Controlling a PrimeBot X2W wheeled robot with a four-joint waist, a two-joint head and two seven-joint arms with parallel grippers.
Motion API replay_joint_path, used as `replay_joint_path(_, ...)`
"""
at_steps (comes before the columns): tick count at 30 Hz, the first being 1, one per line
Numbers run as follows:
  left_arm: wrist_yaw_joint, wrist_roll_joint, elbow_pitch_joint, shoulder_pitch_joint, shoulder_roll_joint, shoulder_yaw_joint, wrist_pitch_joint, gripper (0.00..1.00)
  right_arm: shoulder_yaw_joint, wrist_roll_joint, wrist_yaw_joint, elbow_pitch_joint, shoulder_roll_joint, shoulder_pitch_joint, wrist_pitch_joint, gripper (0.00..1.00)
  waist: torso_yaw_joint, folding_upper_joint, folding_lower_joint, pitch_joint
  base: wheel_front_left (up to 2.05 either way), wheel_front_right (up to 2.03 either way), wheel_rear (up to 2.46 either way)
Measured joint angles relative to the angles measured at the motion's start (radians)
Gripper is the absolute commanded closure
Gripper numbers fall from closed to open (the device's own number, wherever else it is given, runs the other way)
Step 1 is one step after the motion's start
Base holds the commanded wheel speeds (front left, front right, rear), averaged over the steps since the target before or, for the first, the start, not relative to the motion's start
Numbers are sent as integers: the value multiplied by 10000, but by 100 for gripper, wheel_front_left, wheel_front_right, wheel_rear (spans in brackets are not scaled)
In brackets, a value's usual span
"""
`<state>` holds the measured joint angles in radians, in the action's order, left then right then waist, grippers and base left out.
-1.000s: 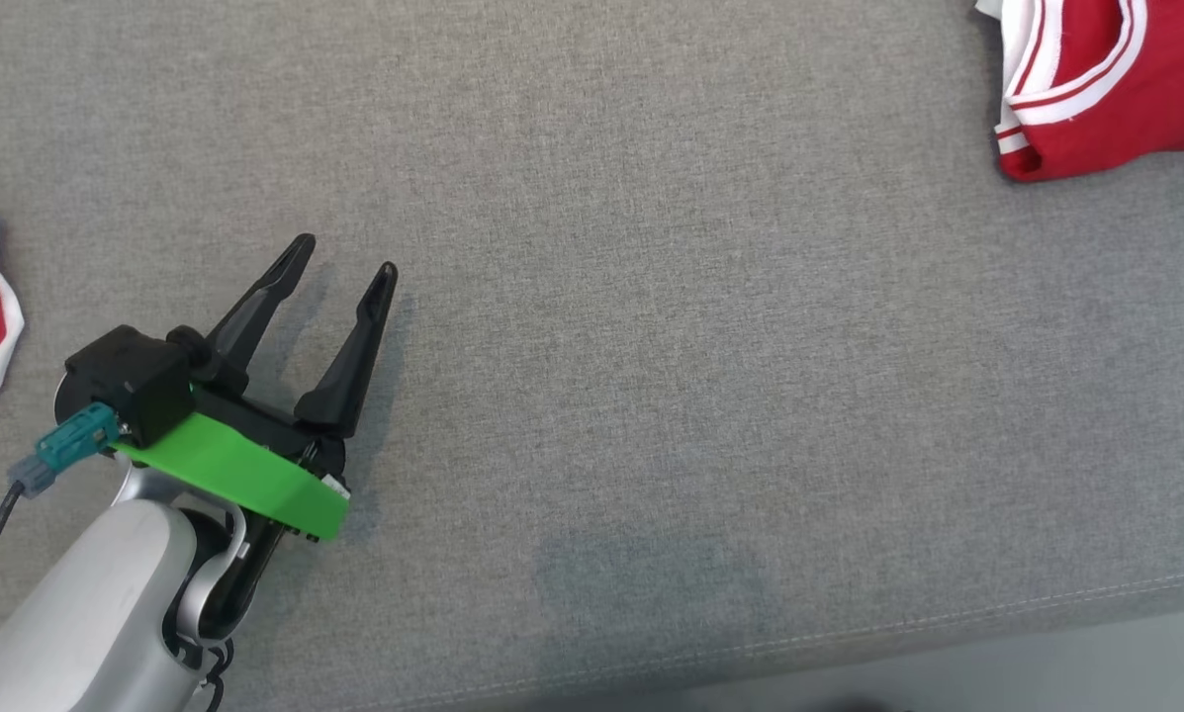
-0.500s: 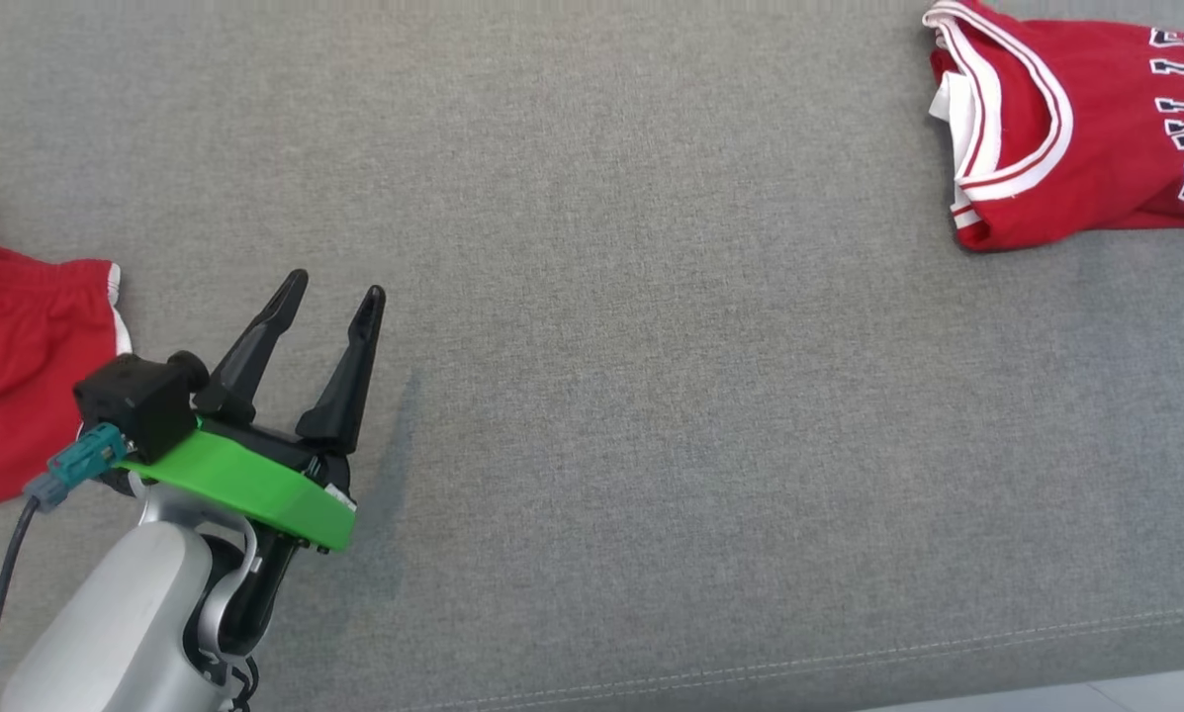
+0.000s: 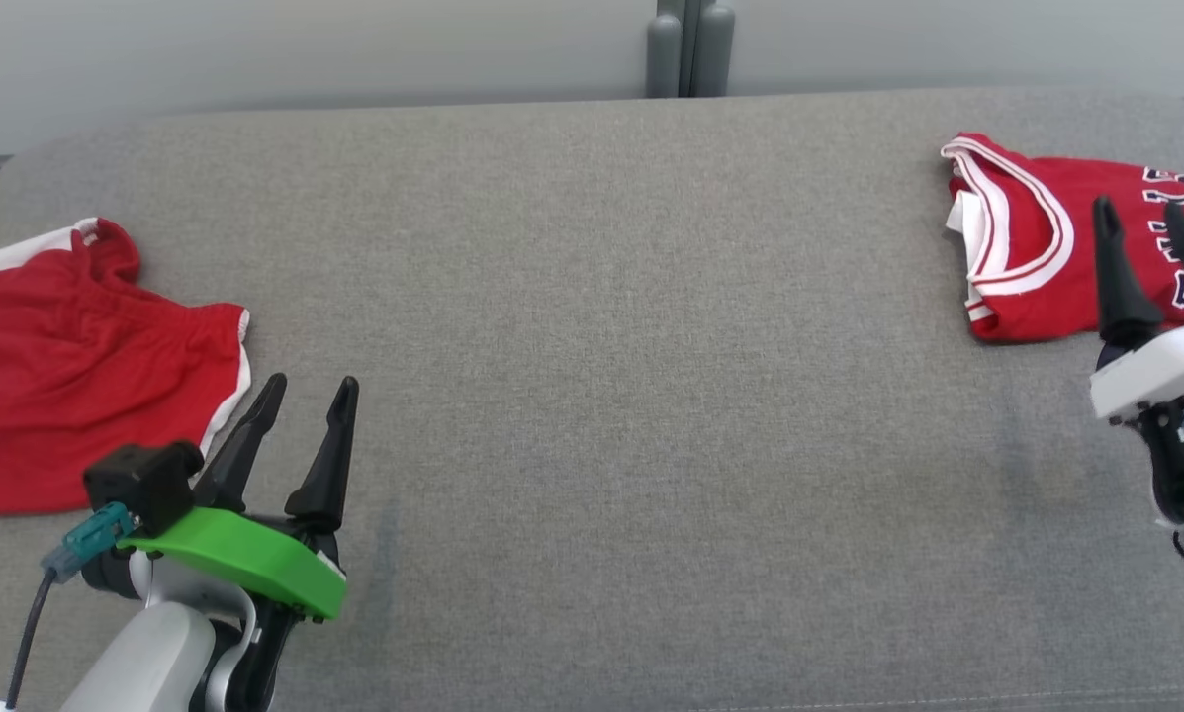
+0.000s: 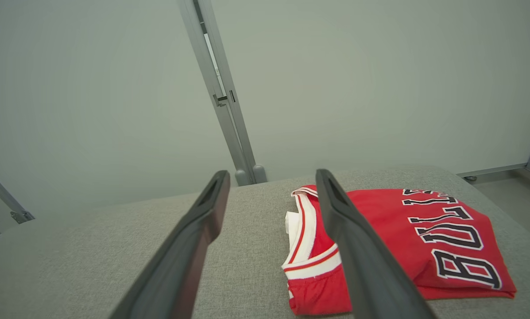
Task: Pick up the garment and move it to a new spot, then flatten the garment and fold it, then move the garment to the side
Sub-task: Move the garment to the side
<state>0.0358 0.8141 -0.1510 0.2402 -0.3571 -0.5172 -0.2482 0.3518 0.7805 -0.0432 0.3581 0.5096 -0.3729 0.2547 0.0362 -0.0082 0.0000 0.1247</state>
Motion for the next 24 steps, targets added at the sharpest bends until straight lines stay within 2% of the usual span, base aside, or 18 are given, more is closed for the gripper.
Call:
replay_joint_path(7,221,17,10,-598,-4,242,-6,0,12,-357,-117,-750,-257,1232,0,0,216,0,0,-746,0,0,0)
replay_joint_path(13,451,-86,59,-1098,-8,364,-8,0,-226,-794,-408,-1513,-451,2522,-2,0,337,0,0,-1323,0,0,0)
replay_joint_path(24,568,-382,290,-1499,33,715,-10,0,-721,-1682,-658,-2606,-759,3621,-2,0,397,0,0,-1445,0,0,0)
